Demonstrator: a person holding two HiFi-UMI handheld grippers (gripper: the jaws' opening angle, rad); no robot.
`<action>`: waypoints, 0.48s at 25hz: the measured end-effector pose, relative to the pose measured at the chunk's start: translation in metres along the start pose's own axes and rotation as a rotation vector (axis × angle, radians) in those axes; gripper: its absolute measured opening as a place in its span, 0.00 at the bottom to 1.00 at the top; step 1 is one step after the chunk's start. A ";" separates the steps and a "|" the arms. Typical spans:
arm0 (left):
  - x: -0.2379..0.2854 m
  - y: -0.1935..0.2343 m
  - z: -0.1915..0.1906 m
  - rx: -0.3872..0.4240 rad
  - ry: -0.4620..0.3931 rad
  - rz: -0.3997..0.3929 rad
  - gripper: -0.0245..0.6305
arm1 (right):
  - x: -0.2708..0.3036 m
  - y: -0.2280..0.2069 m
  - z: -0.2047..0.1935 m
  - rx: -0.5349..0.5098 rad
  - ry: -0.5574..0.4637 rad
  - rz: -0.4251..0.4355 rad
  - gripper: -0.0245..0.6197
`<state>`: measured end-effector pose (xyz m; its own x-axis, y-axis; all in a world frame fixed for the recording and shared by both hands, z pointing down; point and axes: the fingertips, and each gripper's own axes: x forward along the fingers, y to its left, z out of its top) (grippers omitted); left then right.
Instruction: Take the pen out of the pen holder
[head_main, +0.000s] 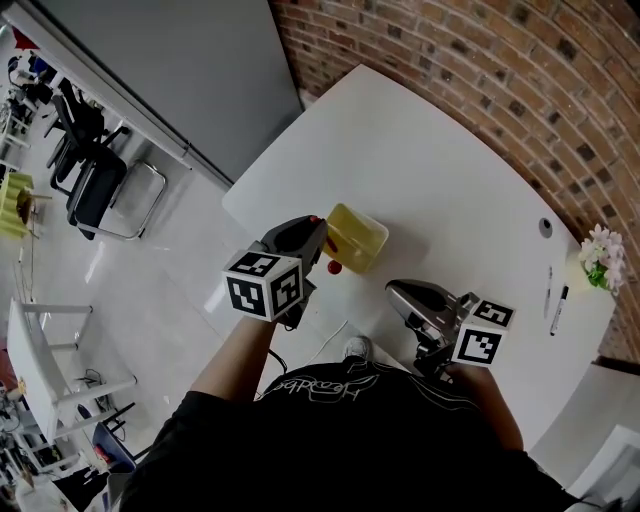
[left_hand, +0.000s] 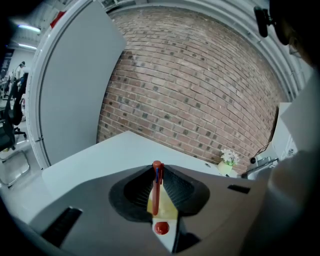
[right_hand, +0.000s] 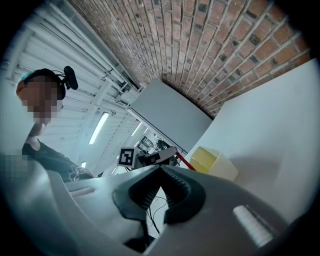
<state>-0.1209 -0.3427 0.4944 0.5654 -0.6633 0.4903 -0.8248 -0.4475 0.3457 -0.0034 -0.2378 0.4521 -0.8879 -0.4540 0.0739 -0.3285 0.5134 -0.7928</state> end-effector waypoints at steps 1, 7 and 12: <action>-0.003 -0.001 0.003 0.002 -0.013 0.002 0.14 | -0.001 0.001 -0.001 -0.002 0.001 0.002 0.04; -0.023 -0.012 0.014 -0.015 -0.080 0.003 0.14 | -0.006 0.012 -0.007 -0.011 0.006 0.021 0.04; -0.045 -0.031 0.024 -0.039 -0.122 -0.012 0.14 | -0.014 0.028 -0.012 -0.019 0.008 0.041 0.04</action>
<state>-0.1204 -0.3133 0.4427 0.5680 -0.7269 0.3860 -0.8155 -0.4338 0.3832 -0.0042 -0.2080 0.4362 -0.9033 -0.4264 0.0471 -0.2982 0.5452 -0.7835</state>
